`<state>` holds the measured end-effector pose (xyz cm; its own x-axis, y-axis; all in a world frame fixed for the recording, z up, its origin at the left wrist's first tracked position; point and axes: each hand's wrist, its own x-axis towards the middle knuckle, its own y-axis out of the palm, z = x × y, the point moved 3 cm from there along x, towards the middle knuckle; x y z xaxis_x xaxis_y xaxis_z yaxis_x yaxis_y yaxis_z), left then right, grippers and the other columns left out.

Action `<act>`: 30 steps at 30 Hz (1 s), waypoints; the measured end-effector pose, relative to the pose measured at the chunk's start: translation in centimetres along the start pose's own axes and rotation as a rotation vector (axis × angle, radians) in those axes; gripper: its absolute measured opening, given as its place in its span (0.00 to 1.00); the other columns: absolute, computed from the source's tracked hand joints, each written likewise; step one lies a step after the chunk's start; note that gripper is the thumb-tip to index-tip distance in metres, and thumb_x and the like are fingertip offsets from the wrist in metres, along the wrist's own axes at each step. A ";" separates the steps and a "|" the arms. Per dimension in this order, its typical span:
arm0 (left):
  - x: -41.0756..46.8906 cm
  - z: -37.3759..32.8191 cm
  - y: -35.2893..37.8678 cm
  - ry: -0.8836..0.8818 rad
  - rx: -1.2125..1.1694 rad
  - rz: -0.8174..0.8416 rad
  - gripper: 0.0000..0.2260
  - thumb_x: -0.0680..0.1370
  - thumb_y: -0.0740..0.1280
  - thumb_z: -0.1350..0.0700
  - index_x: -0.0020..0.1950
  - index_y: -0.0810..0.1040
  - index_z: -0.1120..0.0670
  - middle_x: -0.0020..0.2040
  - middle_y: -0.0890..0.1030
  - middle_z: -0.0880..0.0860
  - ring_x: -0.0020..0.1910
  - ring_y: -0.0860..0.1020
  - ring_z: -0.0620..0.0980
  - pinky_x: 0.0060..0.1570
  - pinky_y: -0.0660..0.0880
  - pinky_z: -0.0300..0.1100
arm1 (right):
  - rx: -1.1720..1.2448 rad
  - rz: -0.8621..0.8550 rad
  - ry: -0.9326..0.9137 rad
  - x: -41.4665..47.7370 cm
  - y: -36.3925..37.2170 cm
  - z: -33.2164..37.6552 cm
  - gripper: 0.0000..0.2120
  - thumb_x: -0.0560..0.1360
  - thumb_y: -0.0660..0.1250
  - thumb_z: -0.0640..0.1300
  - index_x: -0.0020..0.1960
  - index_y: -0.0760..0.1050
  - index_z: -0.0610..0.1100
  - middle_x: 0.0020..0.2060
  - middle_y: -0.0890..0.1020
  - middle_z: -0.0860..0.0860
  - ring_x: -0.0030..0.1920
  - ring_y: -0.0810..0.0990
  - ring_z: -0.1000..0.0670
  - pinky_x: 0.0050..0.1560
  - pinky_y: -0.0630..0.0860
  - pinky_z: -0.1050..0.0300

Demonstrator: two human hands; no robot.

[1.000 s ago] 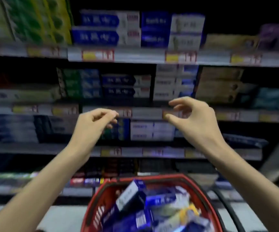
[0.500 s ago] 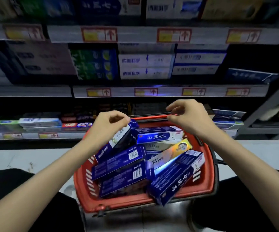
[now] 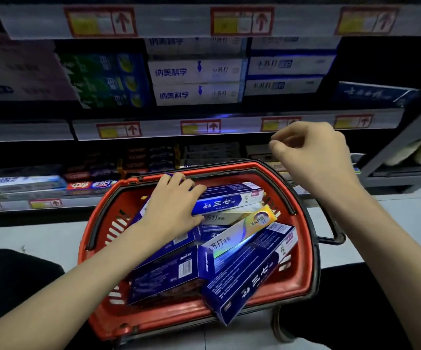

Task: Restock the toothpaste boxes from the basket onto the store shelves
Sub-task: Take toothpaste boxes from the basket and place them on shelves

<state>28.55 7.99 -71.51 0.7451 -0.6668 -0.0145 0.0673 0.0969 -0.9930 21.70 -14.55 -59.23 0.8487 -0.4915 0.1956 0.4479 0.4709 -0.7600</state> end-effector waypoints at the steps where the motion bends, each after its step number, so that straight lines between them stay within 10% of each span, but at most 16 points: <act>1: 0.1 -0.1 0.0 -0.001 0.004 0.001 0.31 0.78 0.66 0.35 0.79 0.67 0.46 0.70 0.76 0.47 0.71 0.68 0.52 0.67 0.62 0.49 | 0.001 -0.001 0.008 0.1 -0.1 0.0 0.07 0.75 0.70 0.49 0.49 0.86 0.51 0.41 0.86 0.56 0.47 0.84 0.53 0.54 0.81 0.50; 8: 0.4 0.5 -0.6 -0.162 -0.328 -0.059 0.26 0.75 0.68 0.32 0.68 0.75 0.43 0.59 0.82 0.44 0.61 0.75 0.46 0.61 0.65 0.45 | 0.028 0.005 0.014 0.6 -0.4 0.1 0.07 0.78 0.70 0.50 0.51 0.86 0.51 0.40 0.83 0.57 0.43 0.80 0.57 0.39 0.70 0.65; 15: -1.1 2.6 -3.2 -0.608 -1.413 -0.176 0.16 0.72 0.79 0.44 0.52 0.84 0.53 0.43 0.88 0.48 0.44 0.87 0.46 0.44 0.84 0.45 | 0.039 0.040 0.038 0.2 -0.2 0.5 0.07 0.78 0.70 0.51 0.51 0.85 0.52 0.38 0.82 0.60 0.47 0.82 0.53 0.47 0.75 0.58; 22: -3.6 5.7 -5.9 -0.800 -1.764 -0.281 0.20 0.75 0.73 0.39 0.56 0.84 0.54 0.47 0.89 0.53 0.46 0.88 0.51 0.49 0.80 0.47 | 0.022 0.160 0.151 -0.2 0.3 0.5 0.19 0.79 0.64 0.63 0.57 0.82 0.51 0.45 0.82 0.55 0.53 0.81 0.48 0.59 0.78 0.46; 30: -5.5 8.4 -7.6 -0.794 -1.953 -0.508 0.25 0.71 0.72 0.36 0.57 0.83 0.55 0.52 0.88 0.55 0.49 0.87 0.49 0.60 0.79 0.53 | 0.816 0.338 0.244 -1.0 1.8 3.7 0.19 0.78 0.68 0.60 0.62 0.81 0.49 0.52 0.88 0.48 0.51 0.88 0.48 0.53 0.82 0.52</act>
<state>29.52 17.08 -62.87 0.9663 0.0285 -0.2557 0.0993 -0.9581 0.2687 22.76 -10.50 -58.52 0.9292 -0.3309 -0.1645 0.3252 0.9437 -0.0612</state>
